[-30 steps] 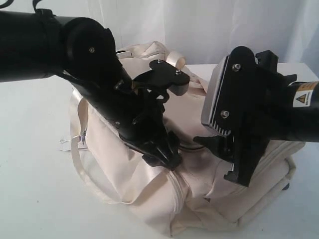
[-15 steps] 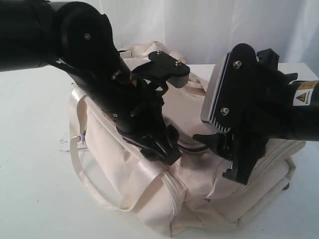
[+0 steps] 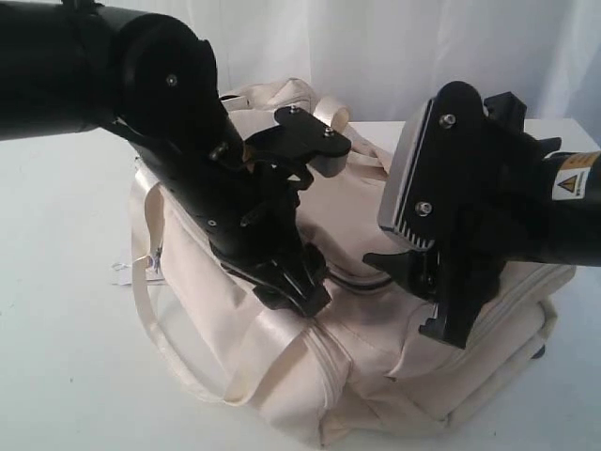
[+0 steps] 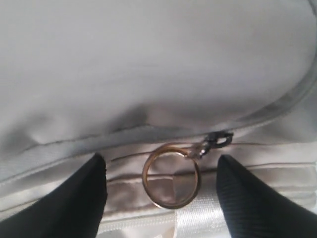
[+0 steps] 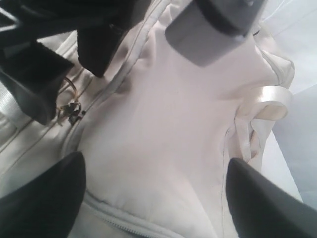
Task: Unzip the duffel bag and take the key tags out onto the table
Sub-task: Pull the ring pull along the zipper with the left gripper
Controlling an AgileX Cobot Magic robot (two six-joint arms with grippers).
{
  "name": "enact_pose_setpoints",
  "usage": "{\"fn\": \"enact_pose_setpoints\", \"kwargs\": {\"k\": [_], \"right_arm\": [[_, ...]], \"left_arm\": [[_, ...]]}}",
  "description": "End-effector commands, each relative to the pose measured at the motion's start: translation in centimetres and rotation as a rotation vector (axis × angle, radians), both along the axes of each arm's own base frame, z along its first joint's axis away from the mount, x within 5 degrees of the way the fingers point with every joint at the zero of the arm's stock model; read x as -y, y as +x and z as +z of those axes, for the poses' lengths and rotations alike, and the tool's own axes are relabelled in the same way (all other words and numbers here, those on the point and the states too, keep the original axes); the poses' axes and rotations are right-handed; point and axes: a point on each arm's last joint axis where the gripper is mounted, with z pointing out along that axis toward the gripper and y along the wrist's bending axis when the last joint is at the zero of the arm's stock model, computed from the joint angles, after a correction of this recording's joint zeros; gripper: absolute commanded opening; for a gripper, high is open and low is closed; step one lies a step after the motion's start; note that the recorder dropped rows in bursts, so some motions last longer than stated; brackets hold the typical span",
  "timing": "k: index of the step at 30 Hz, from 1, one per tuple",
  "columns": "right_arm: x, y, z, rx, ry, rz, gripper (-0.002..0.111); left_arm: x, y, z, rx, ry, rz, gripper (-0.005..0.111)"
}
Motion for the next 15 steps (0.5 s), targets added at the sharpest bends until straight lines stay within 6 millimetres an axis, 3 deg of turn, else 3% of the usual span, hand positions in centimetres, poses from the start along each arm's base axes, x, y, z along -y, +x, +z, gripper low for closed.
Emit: {"fn": "enact_pose_setpoints", "kwargs": {"k": [1,5,15], "right_arm": [[-0.04,-0.09,0.02,0.003,0.013,-0.003,0.073],[-0.04,-0.09,0.02,0.003,0.013,-0.003,0.073],[-0.04,-0.09,0.02,0.003,0.013,-0.003,0.073]], "left_arm": [[-0.02,0.00,-0.65,-0.036,0.022,0.020,0.067],[-0.03,-0.01,-0.65,-0.038,0.022,0.024,0.059],[-0.16,-0.18,-0.24,-0.047,0.026,0.021,0.000]]}}
